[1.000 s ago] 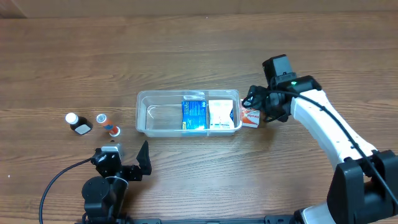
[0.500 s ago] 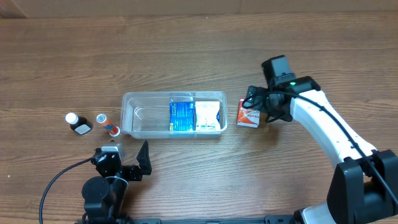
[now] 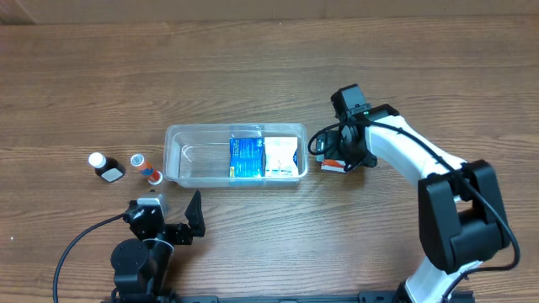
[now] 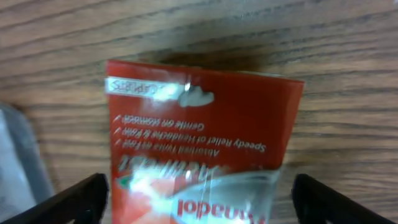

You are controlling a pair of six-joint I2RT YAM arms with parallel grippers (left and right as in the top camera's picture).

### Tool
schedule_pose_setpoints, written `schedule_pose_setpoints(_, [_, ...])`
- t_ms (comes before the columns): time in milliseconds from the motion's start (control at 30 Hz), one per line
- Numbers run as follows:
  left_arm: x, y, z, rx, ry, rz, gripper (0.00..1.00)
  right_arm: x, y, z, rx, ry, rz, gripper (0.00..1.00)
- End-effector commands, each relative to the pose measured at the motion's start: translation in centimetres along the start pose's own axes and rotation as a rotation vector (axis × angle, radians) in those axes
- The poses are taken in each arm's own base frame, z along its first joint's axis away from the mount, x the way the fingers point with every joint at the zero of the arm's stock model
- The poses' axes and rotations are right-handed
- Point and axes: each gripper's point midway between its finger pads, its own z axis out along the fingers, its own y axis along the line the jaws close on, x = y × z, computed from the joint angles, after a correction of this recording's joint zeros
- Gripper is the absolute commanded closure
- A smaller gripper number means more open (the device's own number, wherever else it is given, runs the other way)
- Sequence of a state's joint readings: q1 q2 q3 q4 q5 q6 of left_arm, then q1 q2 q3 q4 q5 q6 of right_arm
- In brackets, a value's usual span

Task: Pack container
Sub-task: 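Grasp the red ActiFast box with the right gripper, then place the red box into the container's left end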

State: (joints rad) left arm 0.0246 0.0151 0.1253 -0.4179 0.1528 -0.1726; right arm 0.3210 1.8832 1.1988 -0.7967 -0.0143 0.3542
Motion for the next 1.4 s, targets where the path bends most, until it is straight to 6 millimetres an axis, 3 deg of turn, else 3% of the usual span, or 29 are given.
schedule_pose_setpoints(0, [-0.1,0.0,0.0,0.001,-0.010,0.016,0.00,0.4,-0.5,1.1,0.026,0.026,0.047,0.20])
schedule_pose_setpoints(100, [-0.1,0.0,0.0,0.001,-0.010,0.015,0.00,0.4,-0.7,-0.3,0.038,0.030,0.072,0.30])
schedule_pose_setpoints(133, [-0.1,0.0,0.0,0.001,-0.010,0.016,0.00,-1.0,-0.3,-4.4,0.037,-0.040,0.068,0.34])
schedule_pose_setpoints(200, [-0.1,0.0,0.0,0.001,-0.010,0.016,0.00,-1.8,0.1,-7.9,0.010,-0.095,0.068,0.35])
schedule_pose_setpoints(267, [-0.1,0.0,0.0,0.001,-0.010,0.016,0.00,-2.4,1.3,-13.7,-0.052,-0.210,0.051,0.36])
schedule_pose_setpoints(367, [-0.1,0.0,0.0,0.001,-0.010,0.016,0.00,-1.4,3.6,-19.3,-0.142,-0.340,-0.011,0.35])
schedule_pose_setpoints(433, [-0.1,0.0,0.0,0.001,-0.010,0.016,0.00,0.2,6.0,-21.2,-0.197,-0.375,-0.071,0.35])
schedule_pose_setpoints(567, [-0.1,0.0,0.0,0.001,-0.010,0.016,0.00,3.2,11.6,-21.1,-0.271,-0.364,-0.213,0.35])
schedule_pose_setpoints(667, [-0.1,0.0,0.0,0.001,-0.010,0.015,0.00,5.0,17.9,-19.5,-0.344,-0.374,-0.325,0.35])
schedule_pose_setpoints(800, [-0.1,0.0,0.0,0.001,-0.010,0.016,0.00,5.7,23.8,-14.2,-0.384,-0.341,-0.358,0.35])
schedule_pose_setpoints(867, [-0.1,0.0,0.0,0.001,-0.010,0.016,0.00,7.0,26.6,-11.3,-0.433,-0.286,-0.406,0.34])
schedule_pose_setpoints(967, [-0.1,0.0,0.0,0.001,-0.010,0.016,0.00,7.2,27.7,-8.5,-0.424,-0.268,-0.421,0.33])
schedule_pose_setpoints(1133, [-0.1,0.0,0.0,0.001,-0.009,0.016,0.00,6.6,29.7,-8.5,-0.499,-0.303,-0.433,0.30])
schedule_pose_setpoints(1367, [-0.1,0.0,0.0,0.001,-0.009,0.016,0.00,6.5,29.7,-7.9,-0.495,-0.299,-0.432,0.22])
